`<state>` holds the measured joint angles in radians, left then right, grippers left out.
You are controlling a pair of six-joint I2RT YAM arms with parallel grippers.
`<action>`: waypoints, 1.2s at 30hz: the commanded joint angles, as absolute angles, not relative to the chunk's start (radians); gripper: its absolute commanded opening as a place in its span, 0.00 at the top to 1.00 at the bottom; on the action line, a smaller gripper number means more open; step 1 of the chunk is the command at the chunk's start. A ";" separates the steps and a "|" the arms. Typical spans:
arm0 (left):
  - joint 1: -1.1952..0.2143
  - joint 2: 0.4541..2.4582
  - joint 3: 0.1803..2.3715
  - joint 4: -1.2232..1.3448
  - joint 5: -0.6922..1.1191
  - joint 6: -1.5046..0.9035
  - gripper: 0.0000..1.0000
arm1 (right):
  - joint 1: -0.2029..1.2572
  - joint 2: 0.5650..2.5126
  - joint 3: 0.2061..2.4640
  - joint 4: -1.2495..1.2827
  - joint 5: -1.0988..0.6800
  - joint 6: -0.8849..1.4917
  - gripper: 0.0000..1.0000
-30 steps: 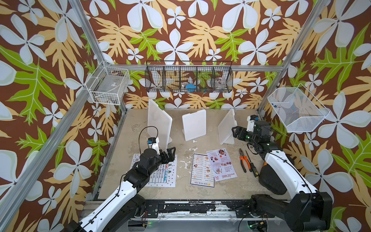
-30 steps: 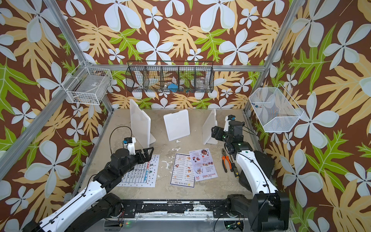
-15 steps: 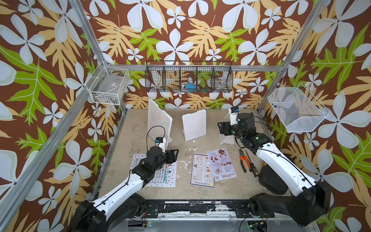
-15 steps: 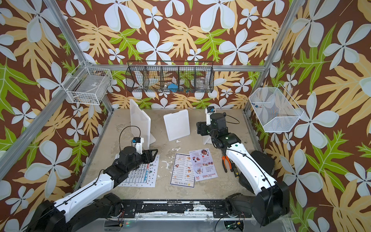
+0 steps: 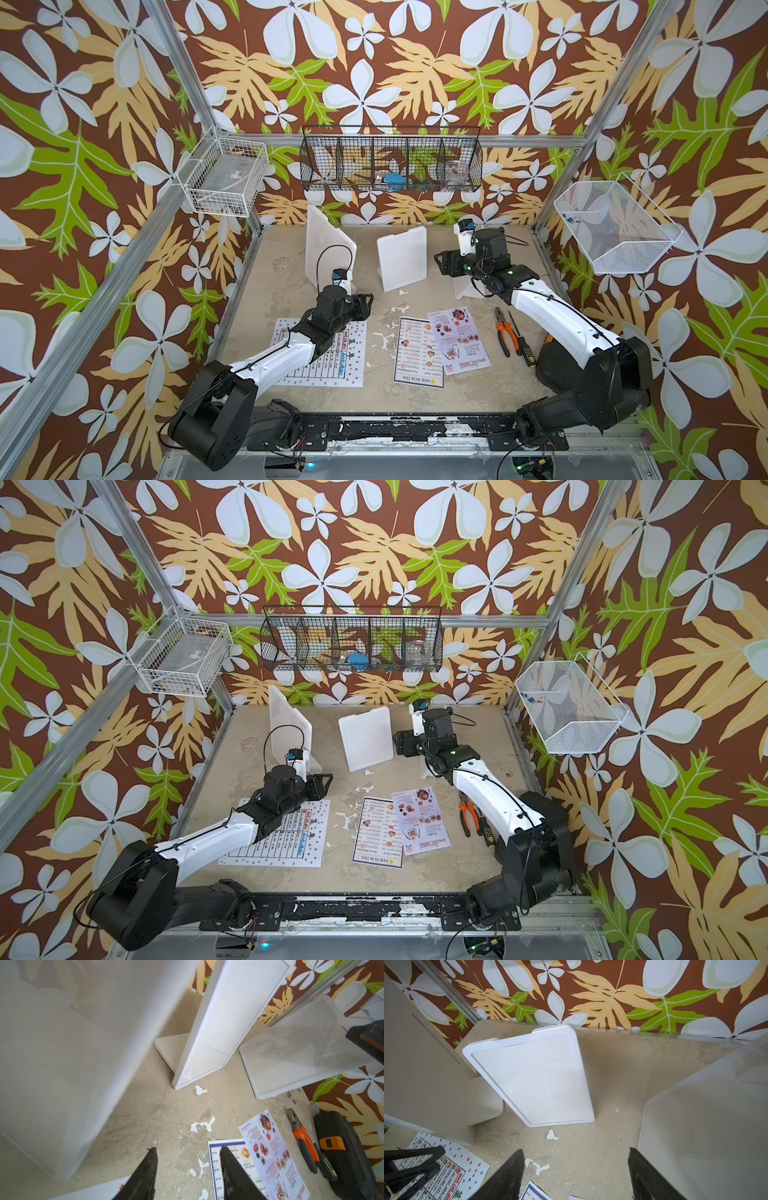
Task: Insert the menus into the narrow rack
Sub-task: Adjust the narrow rack at the center of the board, then move the narrow rack to the center of the board.
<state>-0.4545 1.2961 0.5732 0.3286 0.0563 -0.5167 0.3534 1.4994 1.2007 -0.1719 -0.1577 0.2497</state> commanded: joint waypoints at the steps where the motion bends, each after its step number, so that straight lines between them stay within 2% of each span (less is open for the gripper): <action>1: -0.414 1.336 0.598 0.390 0.072 -0.485 0.50 | 0.353 1.529 1.220 -0.134 -0.176 0.238 0.22; 17: -0.245 1.583 0.782 0.443 0.168 -0.432 0.47 | 0.275 1.715 1.311 -0.053 -0.314 0.243 0.21; 22: -0.250 1.568 0.781 0.515 0.310 -0.442 0.37 | 0.255 1.766 1.336 -0.015 -0.395 0.194 0.14; 27: -0.291 1.536 0.743 0.568 0.364 -0.445 0.30 | 0.253 1.824 1.378 -0.005 -0.500 0.131 0.05; 36: -0.350 1.600 0.814 0.576 0.394 -0.447 0.25 | 0.253 1.921 1.443 0.012 -0.554 0.093 0.04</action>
<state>-0.3382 1.5860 0.7872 0.5430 0.3687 -0.4519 0.2535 1.9057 1.4250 -0.0154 -0.5083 0.1211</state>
